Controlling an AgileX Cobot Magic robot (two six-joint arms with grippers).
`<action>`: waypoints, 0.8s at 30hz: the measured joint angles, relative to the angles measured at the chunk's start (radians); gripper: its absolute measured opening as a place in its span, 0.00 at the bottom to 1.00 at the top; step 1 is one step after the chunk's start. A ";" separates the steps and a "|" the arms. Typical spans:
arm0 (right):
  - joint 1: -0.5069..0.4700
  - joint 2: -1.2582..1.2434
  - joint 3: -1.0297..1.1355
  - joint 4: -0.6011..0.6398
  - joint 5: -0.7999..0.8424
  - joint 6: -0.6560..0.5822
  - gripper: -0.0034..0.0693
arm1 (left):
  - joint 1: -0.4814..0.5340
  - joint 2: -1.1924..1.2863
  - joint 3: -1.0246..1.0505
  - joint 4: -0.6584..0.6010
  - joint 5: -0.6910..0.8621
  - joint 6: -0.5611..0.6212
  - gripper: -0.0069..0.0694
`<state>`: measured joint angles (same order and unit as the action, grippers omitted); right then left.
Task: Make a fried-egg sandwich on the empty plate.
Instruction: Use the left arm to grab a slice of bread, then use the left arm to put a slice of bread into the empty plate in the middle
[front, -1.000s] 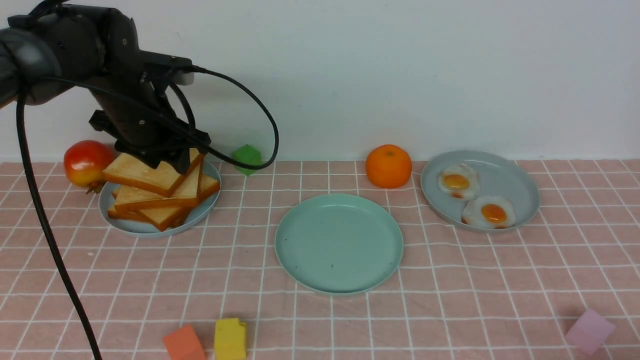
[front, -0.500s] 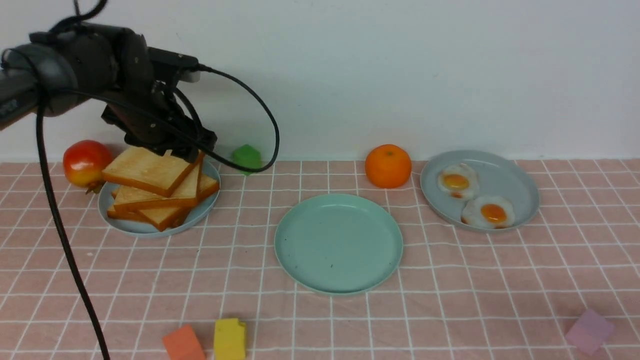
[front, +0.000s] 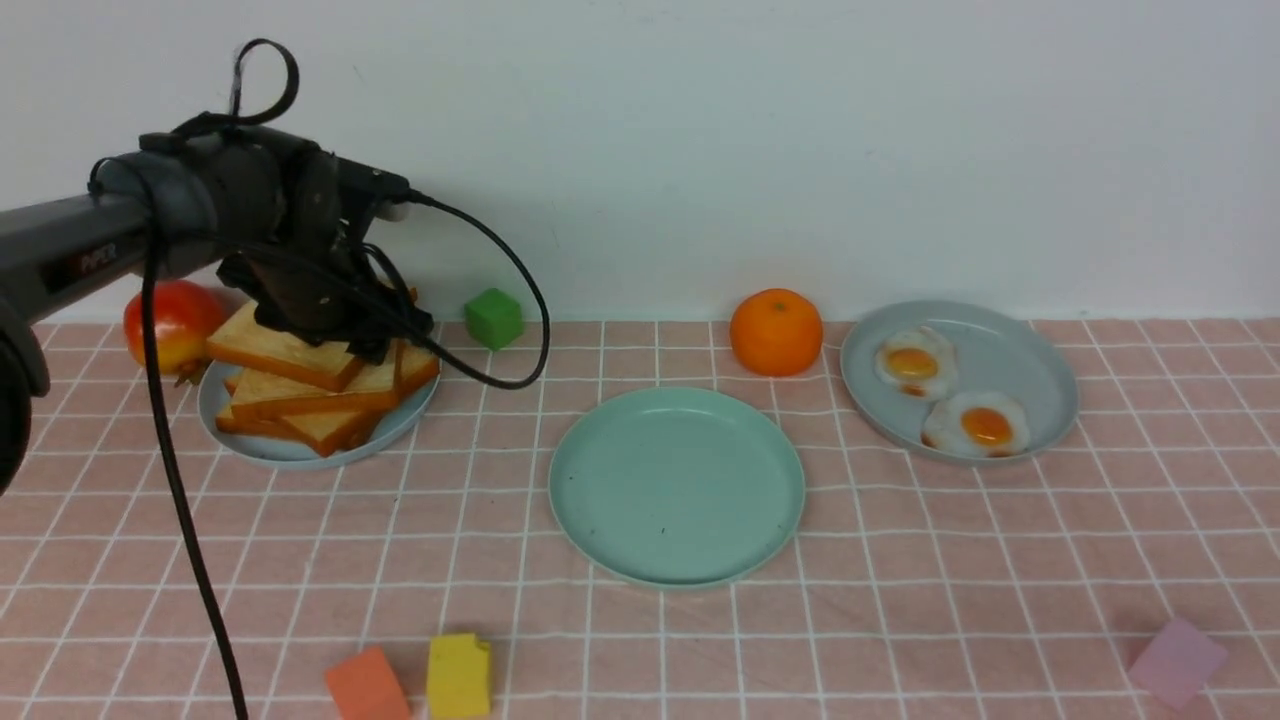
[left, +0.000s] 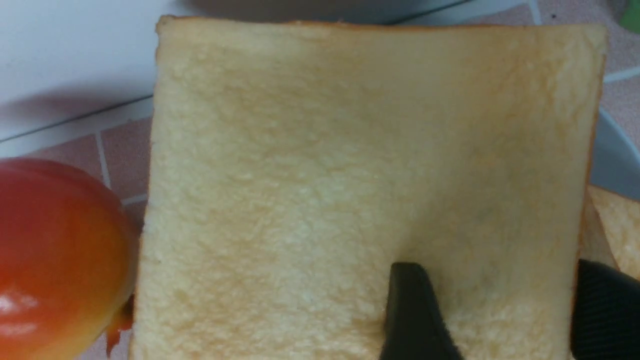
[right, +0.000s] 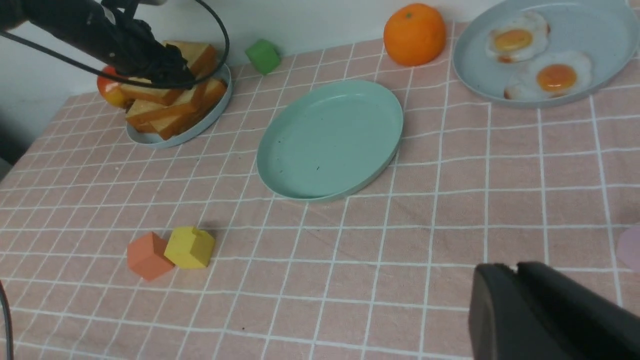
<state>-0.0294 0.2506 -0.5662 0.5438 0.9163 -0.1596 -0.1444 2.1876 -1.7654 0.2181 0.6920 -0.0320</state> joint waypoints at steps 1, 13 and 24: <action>0.000 0.000 0.000 0.000 0.003 0.000 0.15 | 0.000 0.000 -0.001 0.004 0.004 -0.010 0.53; 0.000 0.000 -0.002 0.005 0.012 -0.003 0.15 | -0.007 -0.090 0.012 -0.026 0.091 -0.019 0.39; 0.000 0.000 -0.028 -0.027 0.020 -0.023 0.16 | -0.307 -0.310 0.110 -0.166 0.139 0.073 0.16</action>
<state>-0.0294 0.2506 -0.5938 0.5170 0.9361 -0.1828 -0.4519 1.8780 -1.6554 0.0521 0.8307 0.0415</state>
